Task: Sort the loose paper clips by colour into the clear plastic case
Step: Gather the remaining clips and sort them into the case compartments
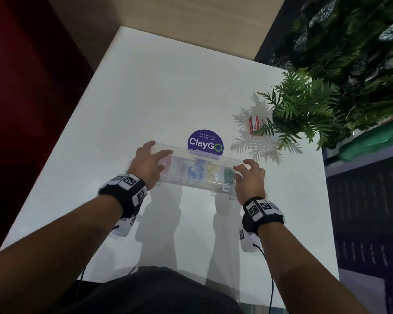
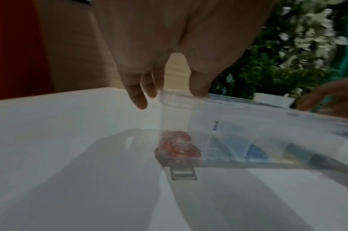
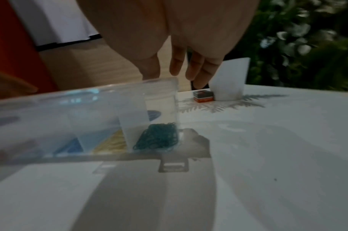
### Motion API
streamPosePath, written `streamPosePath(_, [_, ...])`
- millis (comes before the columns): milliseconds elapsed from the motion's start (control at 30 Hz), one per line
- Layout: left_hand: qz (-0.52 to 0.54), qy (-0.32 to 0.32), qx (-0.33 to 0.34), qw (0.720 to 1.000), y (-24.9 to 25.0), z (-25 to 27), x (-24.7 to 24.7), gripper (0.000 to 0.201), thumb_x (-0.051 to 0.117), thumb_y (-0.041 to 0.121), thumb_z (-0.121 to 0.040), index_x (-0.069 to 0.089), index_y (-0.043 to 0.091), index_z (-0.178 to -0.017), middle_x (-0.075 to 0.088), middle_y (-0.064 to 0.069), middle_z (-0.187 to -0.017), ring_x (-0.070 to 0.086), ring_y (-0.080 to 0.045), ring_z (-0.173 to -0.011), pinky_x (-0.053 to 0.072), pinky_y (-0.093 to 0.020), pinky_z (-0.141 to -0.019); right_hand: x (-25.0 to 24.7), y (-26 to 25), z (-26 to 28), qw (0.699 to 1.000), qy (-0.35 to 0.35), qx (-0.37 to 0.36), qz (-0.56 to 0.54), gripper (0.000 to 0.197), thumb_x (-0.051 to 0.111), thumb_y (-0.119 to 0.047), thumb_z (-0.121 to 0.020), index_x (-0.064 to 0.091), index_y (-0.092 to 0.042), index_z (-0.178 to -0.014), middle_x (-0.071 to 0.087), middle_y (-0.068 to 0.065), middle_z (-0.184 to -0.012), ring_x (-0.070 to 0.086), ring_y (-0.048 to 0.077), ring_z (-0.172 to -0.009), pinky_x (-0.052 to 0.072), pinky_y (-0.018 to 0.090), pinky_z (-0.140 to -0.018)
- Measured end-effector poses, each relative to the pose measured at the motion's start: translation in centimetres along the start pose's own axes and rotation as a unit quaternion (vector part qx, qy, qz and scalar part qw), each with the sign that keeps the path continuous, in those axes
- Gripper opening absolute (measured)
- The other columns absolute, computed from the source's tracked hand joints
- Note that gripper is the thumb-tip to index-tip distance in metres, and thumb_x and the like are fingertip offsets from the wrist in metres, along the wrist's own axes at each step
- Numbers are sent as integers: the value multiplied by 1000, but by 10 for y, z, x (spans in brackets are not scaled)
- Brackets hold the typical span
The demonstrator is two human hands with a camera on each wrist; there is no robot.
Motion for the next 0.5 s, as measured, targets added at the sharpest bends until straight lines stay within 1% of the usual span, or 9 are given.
streamPosePath(33, [-27,24,34,999,9,1,-1,43,60,3,-88,63,25,-125,29,-10,-152,31,-30,-137,34,-41,-109,1,-6,1,999,-11,-22,27,28,46,-8,-94,64,-15,-114,44,5,-139,37,29,-120,41,35,-98])
streamPosePath(67, [-57,30,64,996,18,3,0,40,60,3,-88,66,24,-122,32,-9,-152,30,-30,-138,33,-42,-109,3,-9,2,998,-24,-35,35,30,46,-6,-94,63,-13,-117,45,6,-139,36,29,-121,39,35,-100])
streamPosePath(100, [-81,17,81,993,23,3,3,38,57,6,-91,65,24,-124,33,-7,-152,28,-30,-140,28,-41,-111,3,-11,4,998,-37,-39,27,30,47,-9,-94,60,-12,-120,45,6,-139,35,29,-124,37,34,-103])
streamPosePath(133, [-102,-9,85,991,24,3,7,38,53,13,-94,60,25,-129,32,-5,-154,25,-27,-142,23,-39,-113,3,-11,5,998,-50,-35,9,31,50,-15,-94,57,-12,-124,44,5,-141,34,27,-127,34,34,-105])
streamPosePath(200, [-137,-79,87,984,19,4,15,43,46,26,-99,44,28,-141,20,-1,-159,15,-23,-146,15,-35,-117,4,-7,11,996,-86,-27,-25,45,58,-28,-91,50,-14,-133,38,1,-146,30,23,-132,29,34,-109])
streamPosePath(267, [-147,-126,94,977,13,6,19,52,49,31,-98,34,27,-147,11,1,-161,8,-21,-148,10,-31,-117,7,-2,15,992,-118,-22,-31,59,65,-33,-86,43,-18,-139,33,-2,-150,28,20,-135,24,31,-111])
streamPosePath(333, [-149,-141,92,974,10,5,21,58,55,30,-95,31,26,-148,10,2,-160,7,-20,-148,10,-30,-117,8,0,16,992,-121,-23,-21,64,68,-33,-84,41,-20,-141,31,-3,-152,28,20,-134,24,31,-112])
streamPosePath(400, [-163,-142,97,972,6,4,24,62,59,29,-93,30,28,-148,11,2,-160,8,-20,-148,15,-32,-118,8,-2,17,993,-113,-27,0,63,67,-32,-85,41,-19,-141,32,-2,-150,30,22,-133,26,34,-111])
streamPosePath(500, [-174,-120,115,971,5,5,25,65,63,19,-90,33,27,-147,17,0,-159,15,-23,-146,21,-34,-116,10,-7,19,992,-116,-43,41,62,63,-34,-87,38,-18,-141,32,0,-150,32,25,-131,29,37,-110])
Point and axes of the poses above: each hand's wrist, its own z-axis away from the middle knuckle, its own x-axis out of the palm, y = z × x, the point moved 8 cm from there along -z, towards the middle knuckle
